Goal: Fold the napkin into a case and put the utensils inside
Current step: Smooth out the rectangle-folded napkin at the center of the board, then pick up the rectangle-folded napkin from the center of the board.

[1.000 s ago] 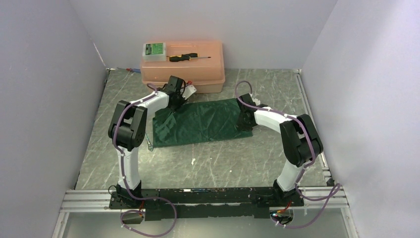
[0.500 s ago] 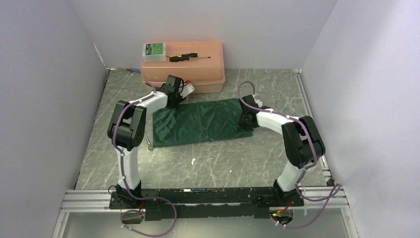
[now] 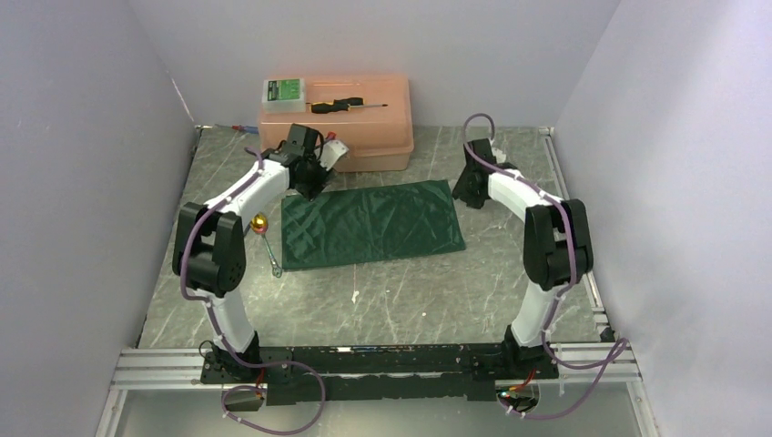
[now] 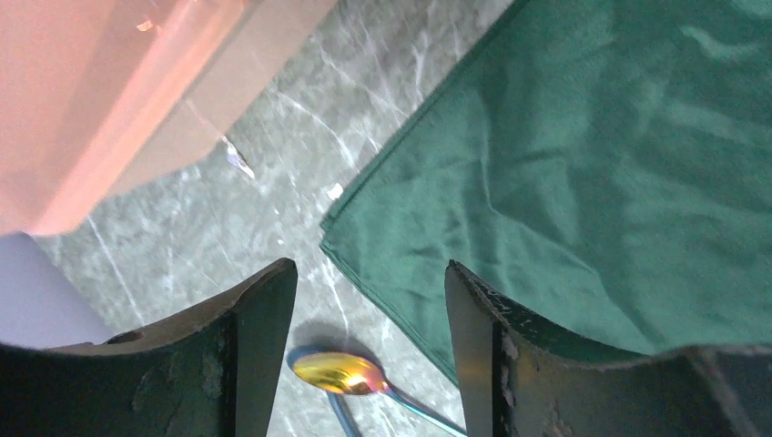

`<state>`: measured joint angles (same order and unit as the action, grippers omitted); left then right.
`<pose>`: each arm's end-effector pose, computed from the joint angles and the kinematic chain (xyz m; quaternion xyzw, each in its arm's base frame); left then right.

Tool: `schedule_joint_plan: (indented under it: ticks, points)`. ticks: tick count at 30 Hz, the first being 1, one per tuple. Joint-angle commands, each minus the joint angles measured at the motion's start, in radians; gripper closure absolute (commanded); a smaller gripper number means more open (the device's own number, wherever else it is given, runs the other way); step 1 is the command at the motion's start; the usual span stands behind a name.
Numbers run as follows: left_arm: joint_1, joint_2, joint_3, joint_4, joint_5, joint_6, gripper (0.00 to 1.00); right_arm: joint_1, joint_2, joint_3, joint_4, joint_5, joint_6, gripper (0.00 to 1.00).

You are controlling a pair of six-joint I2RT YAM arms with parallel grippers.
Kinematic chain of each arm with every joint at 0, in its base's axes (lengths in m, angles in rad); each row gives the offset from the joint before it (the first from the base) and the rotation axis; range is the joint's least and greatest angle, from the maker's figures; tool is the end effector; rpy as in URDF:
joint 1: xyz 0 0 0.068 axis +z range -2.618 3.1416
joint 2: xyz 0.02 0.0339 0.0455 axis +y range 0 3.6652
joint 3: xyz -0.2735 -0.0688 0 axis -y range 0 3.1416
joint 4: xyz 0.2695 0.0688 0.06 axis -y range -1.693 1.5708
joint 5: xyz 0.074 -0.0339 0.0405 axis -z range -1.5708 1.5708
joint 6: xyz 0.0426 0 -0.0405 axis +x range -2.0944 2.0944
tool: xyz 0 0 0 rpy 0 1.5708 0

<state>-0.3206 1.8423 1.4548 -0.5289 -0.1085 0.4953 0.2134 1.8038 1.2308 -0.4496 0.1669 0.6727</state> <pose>0.4156 -0.1331 0.2384 0.3591 0.8749 0.0791 0.3152 0.3950 0.0783 0.1849 0.2403 0.9290 0.0431 0.2781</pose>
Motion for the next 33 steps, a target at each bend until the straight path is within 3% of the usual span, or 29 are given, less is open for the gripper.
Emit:
schedule_joint_plan:
  ticks: [1,14,19,21,31,33]
  points:
    - [0.04,-0.045,0.003,-0.116,0.095,-0.046,0.33,-0.01,0.128,0.167,-0.03,-0.007,-0.037,0.57]
    - [0.041,-0.112,-0.14,-0.191,0.194,0.022,0.35,-0.017,0.332,0.396,-0.061,-0.071,-0.047,0.59]
    - [0.038,-0.116,-0.169,-0.181,0.19,0.045,0.35,-0.026,0.319,0.345,-0.056,-0.014,-0.037,0.93]
    - [0.037,-0.117,-0.177,-0.172,0.186,0.053,0.36,-0.035,0.308,0.329,-0.057,0.006,-0.029,1.0]
    - [0.032,-0.119,-0.219,-0.138,0.179,0.072,0.36,-0.055,0.272,0.32,-0.081,0.081,-0.039,1.0]
    - [0.029,-0.122,-0.222,-0.139,0.185,0.075,0.35,-0.055,0.253,0.315,-0.095,0.066,-0.038,0.77]
